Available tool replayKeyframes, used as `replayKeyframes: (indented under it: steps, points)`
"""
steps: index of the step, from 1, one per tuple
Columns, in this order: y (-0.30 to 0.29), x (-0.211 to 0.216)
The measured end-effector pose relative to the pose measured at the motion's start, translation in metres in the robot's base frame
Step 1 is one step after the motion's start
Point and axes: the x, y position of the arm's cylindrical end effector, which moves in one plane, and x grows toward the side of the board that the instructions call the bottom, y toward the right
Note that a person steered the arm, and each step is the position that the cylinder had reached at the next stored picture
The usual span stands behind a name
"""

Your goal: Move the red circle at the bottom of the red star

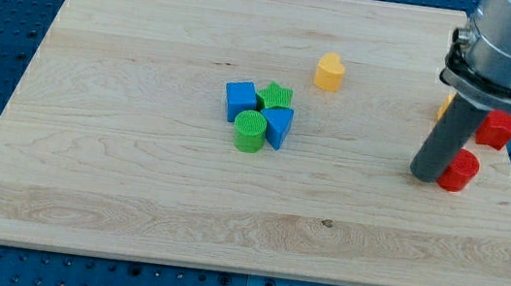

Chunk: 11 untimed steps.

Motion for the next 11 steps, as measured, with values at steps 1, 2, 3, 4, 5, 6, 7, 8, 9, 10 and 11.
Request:
replayKeyframes:
  steps: [1,2,3,4,5,6,7,8,9,10,11]
  points:
    - [-0.006,0.022]
    - [-0.006,0.051]
    - [-0.005,0.045]
    - [-0.002,0.023]
    - [-0.001,-0.01]
    - [0.018,-0.018]
    - [0.04,-0.013]
    - [0.04,-0.012]
    - [0.056,0.019]
    - [0.057,0.022]
    - [0.072,0.022]
